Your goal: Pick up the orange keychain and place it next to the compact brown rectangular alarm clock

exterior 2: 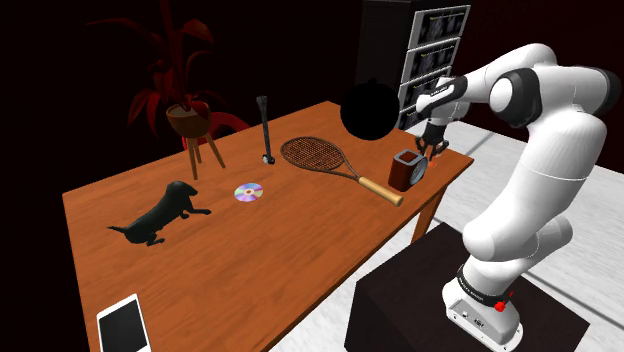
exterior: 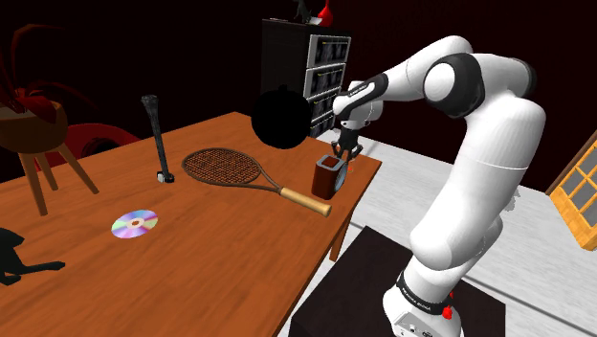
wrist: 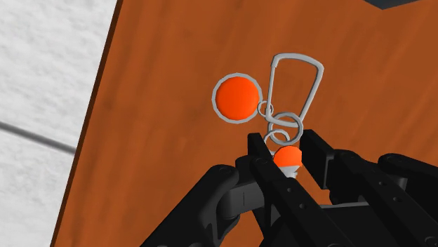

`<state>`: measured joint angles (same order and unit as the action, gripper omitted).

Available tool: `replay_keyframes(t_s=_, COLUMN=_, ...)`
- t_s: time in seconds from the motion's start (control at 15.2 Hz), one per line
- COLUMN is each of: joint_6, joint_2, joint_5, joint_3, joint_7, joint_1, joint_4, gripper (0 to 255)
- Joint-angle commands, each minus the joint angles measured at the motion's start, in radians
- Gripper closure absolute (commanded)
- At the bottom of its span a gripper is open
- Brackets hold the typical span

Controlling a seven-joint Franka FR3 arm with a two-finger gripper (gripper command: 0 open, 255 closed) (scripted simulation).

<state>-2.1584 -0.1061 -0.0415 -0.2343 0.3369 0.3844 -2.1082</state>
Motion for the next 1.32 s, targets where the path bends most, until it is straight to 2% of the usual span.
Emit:
replay_keyframes(t_s=0.0, joint_6=-0.024, joint_2=-0.013, joint_5=-0.004, joint_3=0.0, joint_7=-0.003, joint_1=0.001, joint_4=-0.011, gripper=255)
replay_keyframes(t_s=0.59, joint_6=-0.034, joint_2=-0.018, joint_5=-0.006, joint_3=0.001, joint_7=-0.005, joint_1=0.001, joint_4=-0.015, gripper=255)
replay_keyframes(t_s=0.66, joint_6=-0.034, joint_2=-0.018, joint_5=-0.006, joint_3=0.001, joint_7=-0.005, joint_1=0.001, joint_4=-0.015, gripper=0)
replay_keyframes(t_s=0.99, joint_6=-0.034, joint_2=-0.018, joint_5=-0.006, joint_3=0.001, joint_7=-0.005, joint_1=0.001, joint_4=-0.015, gripper=0)
replay_keyframes(t_s=1.25, joint_6=0.088, joint_2=0.036, joint_5=0.012, joint_3=-0.002, joint_7=0.007, joint_1=-0.001, joint_4=0.054, gripper=0)
